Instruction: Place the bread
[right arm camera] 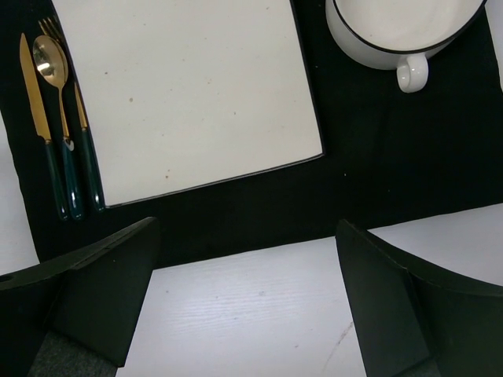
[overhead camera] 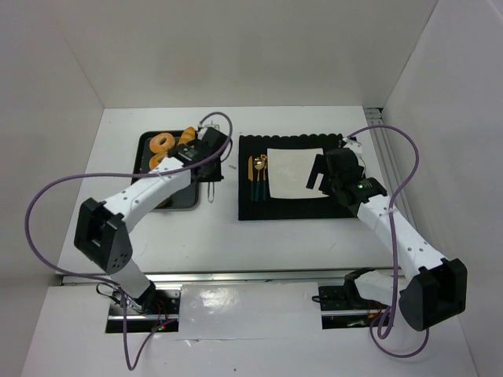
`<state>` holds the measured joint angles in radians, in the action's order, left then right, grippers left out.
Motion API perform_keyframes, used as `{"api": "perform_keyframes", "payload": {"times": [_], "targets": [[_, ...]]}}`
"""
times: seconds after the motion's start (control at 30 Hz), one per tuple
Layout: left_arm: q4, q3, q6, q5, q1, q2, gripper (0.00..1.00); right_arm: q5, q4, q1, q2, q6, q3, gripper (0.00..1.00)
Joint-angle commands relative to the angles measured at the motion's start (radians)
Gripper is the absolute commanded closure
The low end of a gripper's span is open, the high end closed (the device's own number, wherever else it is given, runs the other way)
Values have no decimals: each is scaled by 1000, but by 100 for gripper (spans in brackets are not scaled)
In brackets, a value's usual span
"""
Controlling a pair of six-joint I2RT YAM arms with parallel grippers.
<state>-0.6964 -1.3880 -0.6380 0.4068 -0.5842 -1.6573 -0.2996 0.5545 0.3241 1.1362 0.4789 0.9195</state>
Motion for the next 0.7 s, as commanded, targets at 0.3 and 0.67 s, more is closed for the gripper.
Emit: {"api": "perform_keyframes", "payload": {"times": [0.3, 0.67], "targets": [[-40, -13, 73, -138, 297, 209, 69, -7, -25, 10, -10, 7, 19, 0], [-38, -68, 112, -195, 523, 145, 56, -7, -24, 10, -1, -11, 30, 0]]}}
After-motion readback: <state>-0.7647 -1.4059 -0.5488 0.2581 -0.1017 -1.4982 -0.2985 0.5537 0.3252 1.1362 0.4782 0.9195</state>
